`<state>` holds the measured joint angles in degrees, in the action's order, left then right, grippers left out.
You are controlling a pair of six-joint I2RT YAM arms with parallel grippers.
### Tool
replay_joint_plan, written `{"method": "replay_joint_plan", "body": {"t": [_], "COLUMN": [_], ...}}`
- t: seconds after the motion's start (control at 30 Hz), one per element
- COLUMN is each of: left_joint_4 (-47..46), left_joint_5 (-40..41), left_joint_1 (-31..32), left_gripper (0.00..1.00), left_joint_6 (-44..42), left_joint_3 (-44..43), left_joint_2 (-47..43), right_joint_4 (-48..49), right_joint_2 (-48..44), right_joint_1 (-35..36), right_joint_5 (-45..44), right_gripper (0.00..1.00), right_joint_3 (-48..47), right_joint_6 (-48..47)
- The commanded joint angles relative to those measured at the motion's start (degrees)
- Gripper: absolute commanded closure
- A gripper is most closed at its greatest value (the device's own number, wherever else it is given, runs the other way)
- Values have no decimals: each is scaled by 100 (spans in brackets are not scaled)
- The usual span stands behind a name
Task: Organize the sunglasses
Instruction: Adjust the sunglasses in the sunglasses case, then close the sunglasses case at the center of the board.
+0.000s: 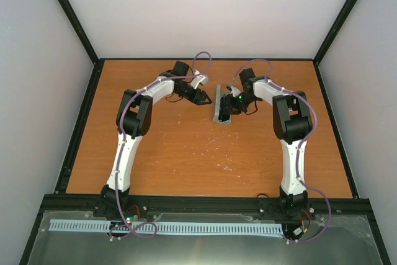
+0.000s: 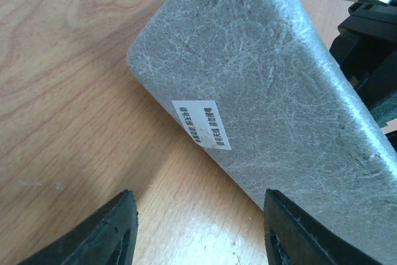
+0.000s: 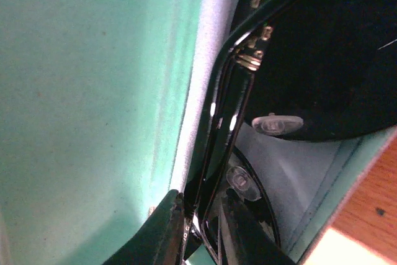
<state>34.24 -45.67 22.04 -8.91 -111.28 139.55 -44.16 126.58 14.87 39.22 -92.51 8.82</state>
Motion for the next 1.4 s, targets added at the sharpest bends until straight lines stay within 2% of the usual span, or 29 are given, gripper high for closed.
{"method": "replay_joint_plan", "body": {"t": [0.0,0.13,0.33,0.47,0.53,0.57,1.03,1.37], "left_joint_4": [-143,-103,-16,12,35,45,68,48], "left_joint_5": [-91,-95,-105,-83,-82,-76,-21,-6], "left_joint_1": [55,55,55,50,54,61,254,472], "left_gripper": [44,44,52,52,52,53,53,53], "left_joint_6": [-23,-33,-56,-69,-76,-68,-23,3], "left_joint_3": [-37,-111,-309,-324,-332,-337,-461,-534], "left_joint_2": [-253,-266,-332,-383,-393,-395,-298,-131], "right_joint_4": [-2,50,374,959,1005,983,1124,1339], "right_joint_2": [-335,-775,-1544,-1899,-1834,-1736,-487,-334], "right_joint_1": [4,-85,-487,-768,-819,-820,-432,-247], "right_joint_5": [-193,-156,-78,-455,-830,-979,-1235,-1225], "right_gripper": [81,78,78,87,97,97,97,97], "right_joint_3": [20,-2,336,951,1102,1103,626,853], "right_joint_6": [144,308,618,962,1116,1153,1515,1642]}}
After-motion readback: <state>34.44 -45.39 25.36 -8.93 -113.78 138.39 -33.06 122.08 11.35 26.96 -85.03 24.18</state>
